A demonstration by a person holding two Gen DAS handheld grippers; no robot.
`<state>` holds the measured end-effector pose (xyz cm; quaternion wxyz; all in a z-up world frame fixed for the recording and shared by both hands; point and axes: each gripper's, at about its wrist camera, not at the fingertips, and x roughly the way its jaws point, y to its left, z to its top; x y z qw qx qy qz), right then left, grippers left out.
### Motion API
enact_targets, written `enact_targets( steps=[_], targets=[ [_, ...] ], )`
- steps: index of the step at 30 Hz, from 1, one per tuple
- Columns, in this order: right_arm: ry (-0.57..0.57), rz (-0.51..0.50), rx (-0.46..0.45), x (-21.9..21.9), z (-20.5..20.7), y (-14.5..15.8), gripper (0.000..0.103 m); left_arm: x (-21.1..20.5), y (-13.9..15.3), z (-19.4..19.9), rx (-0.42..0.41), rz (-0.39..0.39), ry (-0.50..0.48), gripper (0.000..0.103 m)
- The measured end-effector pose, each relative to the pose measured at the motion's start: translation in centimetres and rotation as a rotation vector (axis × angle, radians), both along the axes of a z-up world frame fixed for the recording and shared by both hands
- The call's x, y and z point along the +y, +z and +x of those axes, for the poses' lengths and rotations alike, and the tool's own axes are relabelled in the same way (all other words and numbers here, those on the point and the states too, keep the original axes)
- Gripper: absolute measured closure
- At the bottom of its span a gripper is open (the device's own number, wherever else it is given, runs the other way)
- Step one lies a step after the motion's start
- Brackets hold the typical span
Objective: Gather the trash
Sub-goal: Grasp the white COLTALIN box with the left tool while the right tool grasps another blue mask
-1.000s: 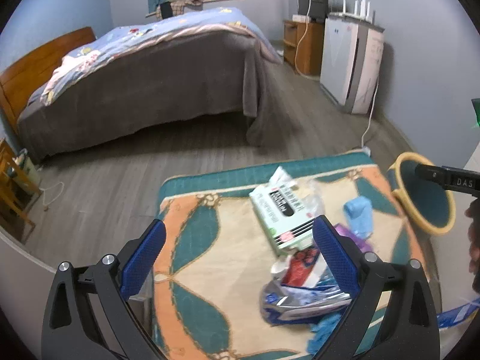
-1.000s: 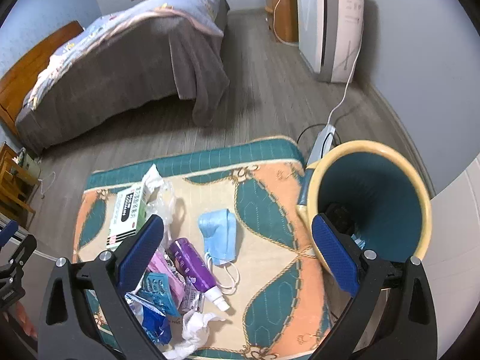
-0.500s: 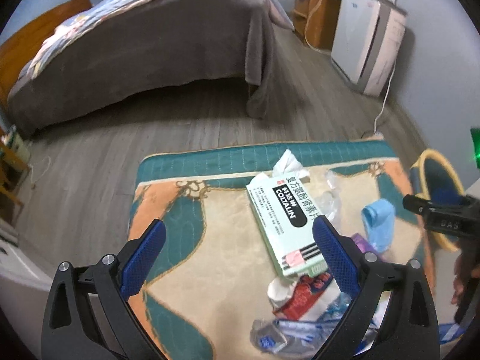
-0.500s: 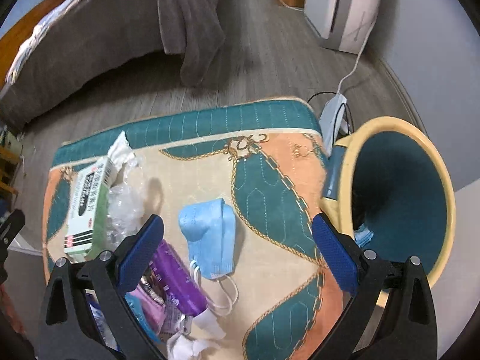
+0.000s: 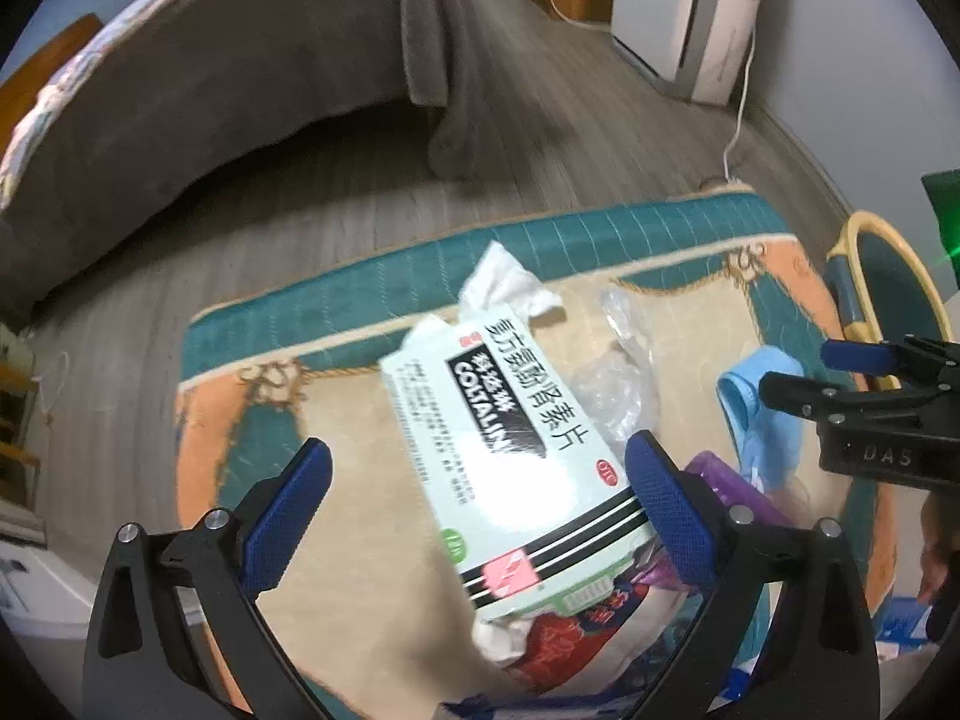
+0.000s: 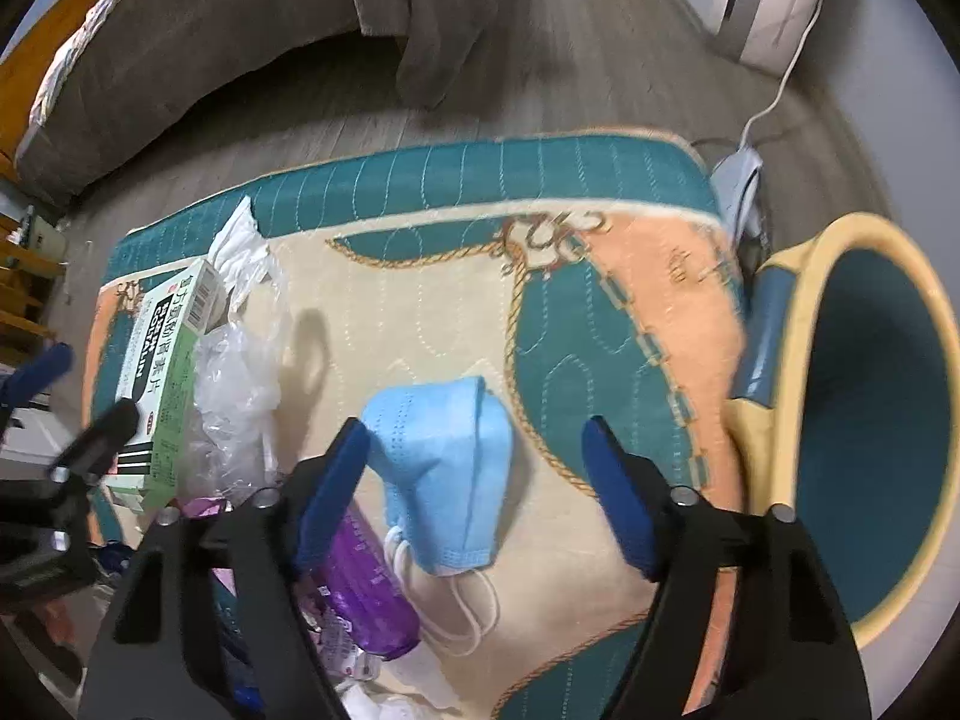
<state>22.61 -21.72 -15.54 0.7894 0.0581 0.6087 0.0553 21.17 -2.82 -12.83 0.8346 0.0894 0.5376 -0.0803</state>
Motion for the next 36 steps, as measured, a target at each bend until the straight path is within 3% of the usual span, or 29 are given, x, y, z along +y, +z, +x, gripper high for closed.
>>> enact_targets(
  steps=[7, 10, 12, 13, 17, 23, 36],
  targets=[
    [0.046, 0.033, 0.039, 0.7, 0.8, -1.0, 0.035, 0.2, -2.3, 1.8, 0.092, -0.05, 0.052, 0.006],
    [0.078, 0.039, 0.071, 1.7, 1.1, -1.7, 0.046, 0.7, -3.0, 2.4, 0.127, -0.072, 0.077, 0.008],
    [0.092, 0.042, 0.088, 1.9, 1.1, -2.0, 0.064, 1.1, -3.2, 2.6, 0.139, -0.093, 0.088, 0.013],
    [0.093, 0.05, 0.094, 2.0, 1.1, -2.1, 0.064, 1.3, -3.2, 2.7, 0.145, -0.11, 0.091, 0.024],
    [0.096, 0.038, 0.075, 2.2, 0.9, -1.4, 0.065, 1.6, -3.0, 2.6, 0.148, -0.137, 0.104, 0.026],
    [0.043, 0.05, -0.016, 1.0, 0.5, 1.6, 0.065, 0.8, 0.1, 1.5, 0.005, -0.064, 0.067, 0.027],
    [-0.07, 0.094, -0.215, -3.8, -1.9, 9.5, 0.065, -1.2, 7.7, -2.5, -0.233, -0.128, 0.018, 0.027]
  ],
)
